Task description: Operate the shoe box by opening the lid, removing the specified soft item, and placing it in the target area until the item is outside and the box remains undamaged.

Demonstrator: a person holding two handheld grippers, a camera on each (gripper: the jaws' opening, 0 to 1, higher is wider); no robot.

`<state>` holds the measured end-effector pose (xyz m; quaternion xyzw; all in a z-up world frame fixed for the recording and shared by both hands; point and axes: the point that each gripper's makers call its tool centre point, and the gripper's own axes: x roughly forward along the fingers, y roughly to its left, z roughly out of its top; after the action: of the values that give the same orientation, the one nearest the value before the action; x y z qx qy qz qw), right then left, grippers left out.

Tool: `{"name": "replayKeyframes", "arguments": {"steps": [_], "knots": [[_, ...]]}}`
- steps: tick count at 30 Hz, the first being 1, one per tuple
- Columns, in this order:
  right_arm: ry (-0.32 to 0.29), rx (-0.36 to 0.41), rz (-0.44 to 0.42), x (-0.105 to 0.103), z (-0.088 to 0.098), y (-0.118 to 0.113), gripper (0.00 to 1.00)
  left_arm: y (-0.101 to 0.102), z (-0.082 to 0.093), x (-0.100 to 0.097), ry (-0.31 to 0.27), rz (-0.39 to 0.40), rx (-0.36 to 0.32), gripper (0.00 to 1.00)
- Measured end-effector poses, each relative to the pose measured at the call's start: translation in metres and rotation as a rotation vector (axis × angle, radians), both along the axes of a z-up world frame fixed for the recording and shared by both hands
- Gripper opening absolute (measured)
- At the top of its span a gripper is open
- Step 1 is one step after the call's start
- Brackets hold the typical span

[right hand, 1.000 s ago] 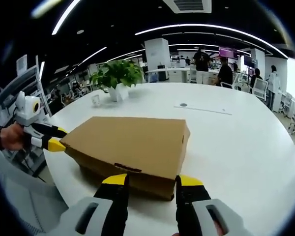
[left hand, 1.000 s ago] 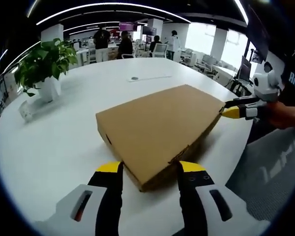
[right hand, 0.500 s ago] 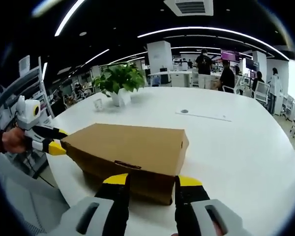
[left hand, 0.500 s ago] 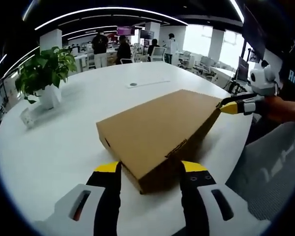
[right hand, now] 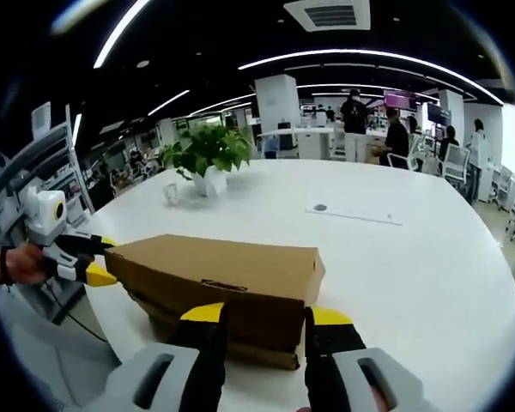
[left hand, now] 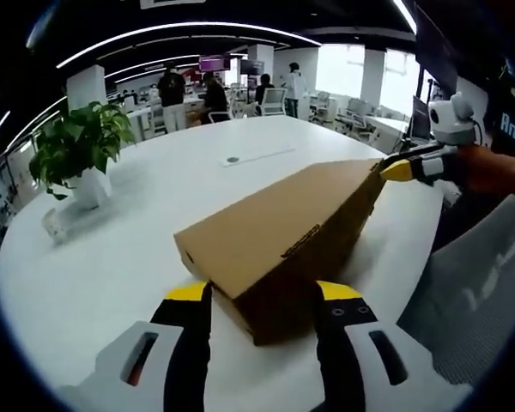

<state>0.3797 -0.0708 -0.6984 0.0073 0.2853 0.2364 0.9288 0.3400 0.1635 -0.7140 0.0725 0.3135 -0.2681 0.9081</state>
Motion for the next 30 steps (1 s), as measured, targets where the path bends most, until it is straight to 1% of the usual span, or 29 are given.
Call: {"name": "replayKeyframes", "arguments": {"steps": [8, 14, 17, 22, 26, 30], "knots": [[-0.042, 0.028, -0.018, 0.010, 0.019, 0.001, 0.32, 0.001, 0.018, 0.006, -0.038, 0.013, -0.017, 0.48], [-0.063, 0.021, -0.011, 0.017, 0.030, 0.002, 0.32, 0.002, 0.023, 0.009, -0.064, 0.015, -0.003, 0.47], [-0.076, 0.016, -0.007, 0.021, 0.034, 0.002, 0.32, 0.003, 0.026, 0.012, -0.080, 0.013, 0.009, 0.45], [-0.106, -0.003, 0.009, 0.027, 0.044, 0.005, 0.32, 0.009, 0.034, 0.019, -0.117, 0.029, 0.025, 0.39], [-0.120, -0.009, 0.013, 0.034, 0.049, 0.005, 0.32, 0.009, 0.036, 0.022, -0.125, 0.027, 0.032, 0.37], [-0.133, -0.011, 0.016, 0.038, 0.053, 0.005, 0.32, 0.011, 0.042, 0.027, -0.146, 0.036, 0.043, 0.35]]}}
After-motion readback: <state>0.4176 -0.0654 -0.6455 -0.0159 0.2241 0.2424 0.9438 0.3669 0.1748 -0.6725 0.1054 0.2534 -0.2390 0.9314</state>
